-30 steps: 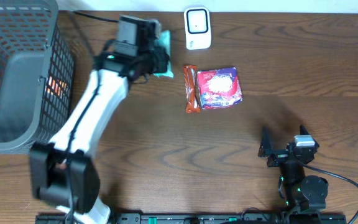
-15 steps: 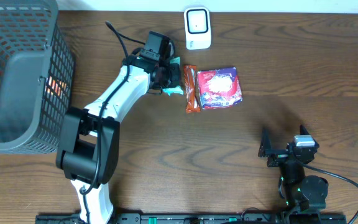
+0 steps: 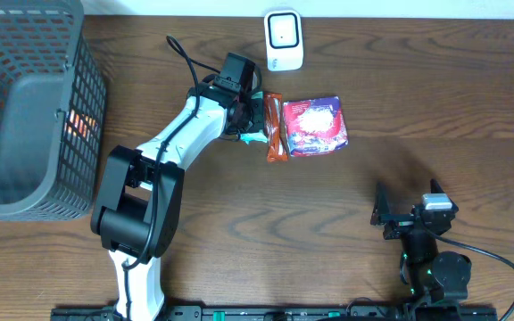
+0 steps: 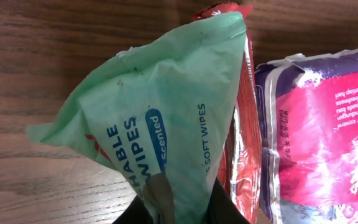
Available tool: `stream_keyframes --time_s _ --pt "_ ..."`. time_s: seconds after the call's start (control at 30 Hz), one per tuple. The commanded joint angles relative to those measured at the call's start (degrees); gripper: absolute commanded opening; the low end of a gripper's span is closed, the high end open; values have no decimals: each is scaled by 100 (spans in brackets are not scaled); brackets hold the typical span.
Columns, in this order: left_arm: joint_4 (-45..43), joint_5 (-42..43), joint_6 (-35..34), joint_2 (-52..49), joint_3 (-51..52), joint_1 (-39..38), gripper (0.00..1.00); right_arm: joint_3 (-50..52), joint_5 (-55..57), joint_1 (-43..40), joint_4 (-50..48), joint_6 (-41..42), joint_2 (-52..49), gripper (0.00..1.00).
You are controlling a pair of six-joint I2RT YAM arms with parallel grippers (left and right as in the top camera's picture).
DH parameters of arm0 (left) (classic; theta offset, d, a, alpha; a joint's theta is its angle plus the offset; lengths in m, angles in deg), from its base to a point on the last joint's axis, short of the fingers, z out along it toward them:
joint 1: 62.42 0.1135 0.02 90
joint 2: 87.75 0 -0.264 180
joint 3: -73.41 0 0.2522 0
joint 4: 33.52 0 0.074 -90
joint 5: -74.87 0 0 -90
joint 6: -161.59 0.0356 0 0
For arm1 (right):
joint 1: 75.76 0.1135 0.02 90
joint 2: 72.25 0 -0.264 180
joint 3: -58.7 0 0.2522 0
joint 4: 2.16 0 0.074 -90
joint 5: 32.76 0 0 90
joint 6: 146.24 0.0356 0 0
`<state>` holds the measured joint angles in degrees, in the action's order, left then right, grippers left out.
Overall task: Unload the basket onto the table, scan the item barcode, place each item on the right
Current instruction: 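Hold the wipes pack near the scanner, then lower it beside the snack bar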
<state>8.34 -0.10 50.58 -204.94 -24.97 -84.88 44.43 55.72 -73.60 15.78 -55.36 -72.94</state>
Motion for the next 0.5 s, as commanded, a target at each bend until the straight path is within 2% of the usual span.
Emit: stream_keyframes --time_s 0.0,0.1,0.13,0.33,0.4,0.47 --pt "-9 -76 -33 -48 -26 -96 16 20 -7 -35 9 76 28 99" --pt "-11 -76 -33 -48 -26 -155 17 20 -9 -35 9 76 28 99" --pt "-13 -76 -31 -48 -26 -173 22 20 -9 -35 9 76 28 99" --pt "-72 -76 -31 -48 -26 -199 24 20 -9 -35 9 76 28 99" --pt "-79 -79 -28 -48 -26 -199 35 20 -9 -35 9 76 28 99" --pt "-118 -79 -28 -46 -26 -199 39 20 -9 -35 9 76 28 99"
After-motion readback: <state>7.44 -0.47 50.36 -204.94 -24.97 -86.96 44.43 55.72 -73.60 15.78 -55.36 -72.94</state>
